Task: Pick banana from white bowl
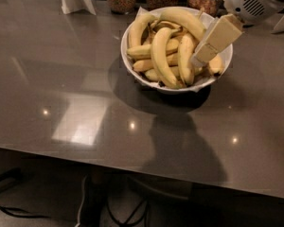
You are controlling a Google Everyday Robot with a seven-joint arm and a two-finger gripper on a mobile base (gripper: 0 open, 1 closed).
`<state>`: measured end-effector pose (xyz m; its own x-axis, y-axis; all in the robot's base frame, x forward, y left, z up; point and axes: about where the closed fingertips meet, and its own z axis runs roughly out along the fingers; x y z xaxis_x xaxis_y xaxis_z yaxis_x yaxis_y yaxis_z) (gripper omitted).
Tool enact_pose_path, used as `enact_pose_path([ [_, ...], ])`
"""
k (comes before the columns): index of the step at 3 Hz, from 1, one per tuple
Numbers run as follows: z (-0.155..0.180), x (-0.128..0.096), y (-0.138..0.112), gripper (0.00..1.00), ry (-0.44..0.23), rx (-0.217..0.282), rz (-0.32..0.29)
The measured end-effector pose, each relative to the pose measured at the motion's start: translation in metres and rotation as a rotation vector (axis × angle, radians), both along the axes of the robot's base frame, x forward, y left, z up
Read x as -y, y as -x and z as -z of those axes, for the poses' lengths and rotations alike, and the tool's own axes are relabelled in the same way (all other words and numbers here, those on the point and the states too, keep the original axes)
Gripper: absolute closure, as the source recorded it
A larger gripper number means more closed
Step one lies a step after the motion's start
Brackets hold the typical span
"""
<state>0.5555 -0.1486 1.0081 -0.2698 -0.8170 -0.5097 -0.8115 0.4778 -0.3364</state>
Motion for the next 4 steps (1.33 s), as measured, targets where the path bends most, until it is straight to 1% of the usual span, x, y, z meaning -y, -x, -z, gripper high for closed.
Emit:
enact_pose_path([
  [1, 0.0, -0.005, -0.015, 0.0, -0.071, 0.029, 0.005],
  [2, -0.001, -0.018, -0.046, 0.0, -0.177, 0.074, 0.006],
  [3, 0.001, -0.027, -0.075, 0.05, -0.269, 0.103, 0.014],
  [4, 0.012, -0.033, -0.097, 0.24, -0.309, 0.097, 0.026],
])
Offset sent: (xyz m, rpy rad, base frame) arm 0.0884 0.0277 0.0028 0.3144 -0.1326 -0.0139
